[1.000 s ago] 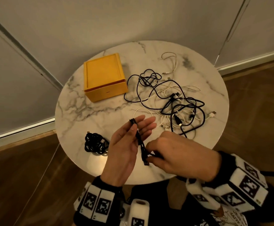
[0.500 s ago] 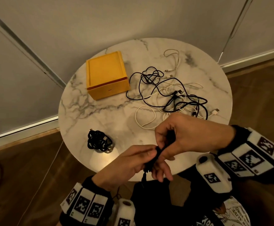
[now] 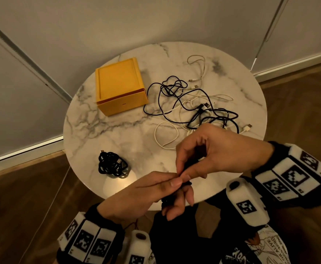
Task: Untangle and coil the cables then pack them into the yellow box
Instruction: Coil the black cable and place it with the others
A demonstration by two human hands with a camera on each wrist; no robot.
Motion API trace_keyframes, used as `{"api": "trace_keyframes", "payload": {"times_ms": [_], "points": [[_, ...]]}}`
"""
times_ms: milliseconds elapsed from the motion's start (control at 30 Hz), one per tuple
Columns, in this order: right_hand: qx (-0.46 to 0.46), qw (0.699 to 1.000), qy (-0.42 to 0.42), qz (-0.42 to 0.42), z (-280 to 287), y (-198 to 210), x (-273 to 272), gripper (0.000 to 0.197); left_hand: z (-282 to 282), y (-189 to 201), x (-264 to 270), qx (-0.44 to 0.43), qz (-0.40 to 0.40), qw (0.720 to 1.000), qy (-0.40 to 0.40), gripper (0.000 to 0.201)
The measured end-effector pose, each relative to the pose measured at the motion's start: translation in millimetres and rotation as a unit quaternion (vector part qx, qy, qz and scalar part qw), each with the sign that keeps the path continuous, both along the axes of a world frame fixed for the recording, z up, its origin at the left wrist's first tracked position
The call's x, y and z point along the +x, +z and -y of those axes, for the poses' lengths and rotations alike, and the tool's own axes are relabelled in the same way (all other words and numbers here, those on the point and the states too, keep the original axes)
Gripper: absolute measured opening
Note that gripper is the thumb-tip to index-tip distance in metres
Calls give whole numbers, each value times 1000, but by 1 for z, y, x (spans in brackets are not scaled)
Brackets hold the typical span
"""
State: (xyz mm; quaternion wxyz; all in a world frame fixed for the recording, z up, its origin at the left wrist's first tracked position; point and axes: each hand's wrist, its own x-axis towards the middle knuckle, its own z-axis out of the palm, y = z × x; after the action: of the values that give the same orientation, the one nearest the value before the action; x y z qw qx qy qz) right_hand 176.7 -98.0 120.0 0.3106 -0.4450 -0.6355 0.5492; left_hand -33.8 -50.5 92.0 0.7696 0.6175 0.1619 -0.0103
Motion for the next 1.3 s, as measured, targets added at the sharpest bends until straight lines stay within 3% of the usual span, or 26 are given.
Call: {"api": "trace_keyframes", "payload": {"times_ms": [133,233,333,500,633,700,800,1000,1100,1200,1300], "points": [[35,994,-78,-61,-7,-15,-2,12,2,-9,-1,-64,73,990,105,31],[98,980,-171,-20,-11,-30,-7,23,-3,-9,3,-124,137,965,186,29],[149,968,-200,3,-11,-41,-17,29,-6,-1,9,-167,185,943,220,29],[183,949,-237,98,-15,-60,-40,18,-26,9,22,-324,240,862,308,35],[196,923,-275,187,-17,-83,-54,19,-43,9,31,-301,244,826,410,31],[170,934,-267,164,-15,-86,-58,22,-46,4,34,-275,238,817,448,31],[115,960,-214,138,-9,-85,-69,18,-50,-10,36,-198,226,820,488,30],[128,923,-204,301,0,-83,-68,26,-63,-31,29,18,174,858,482,24],[183,910,-193,317,4,-63,-62,30,-58,-43,21,125,112,893,419,22],[191,904,-194,330,1,-47,-48,22,-49,-48,8,146,21,935,323,22],[190,917,-169,308,-3,-41,-40,18,-40,-42,0,194,-47,952,234,21]]}}
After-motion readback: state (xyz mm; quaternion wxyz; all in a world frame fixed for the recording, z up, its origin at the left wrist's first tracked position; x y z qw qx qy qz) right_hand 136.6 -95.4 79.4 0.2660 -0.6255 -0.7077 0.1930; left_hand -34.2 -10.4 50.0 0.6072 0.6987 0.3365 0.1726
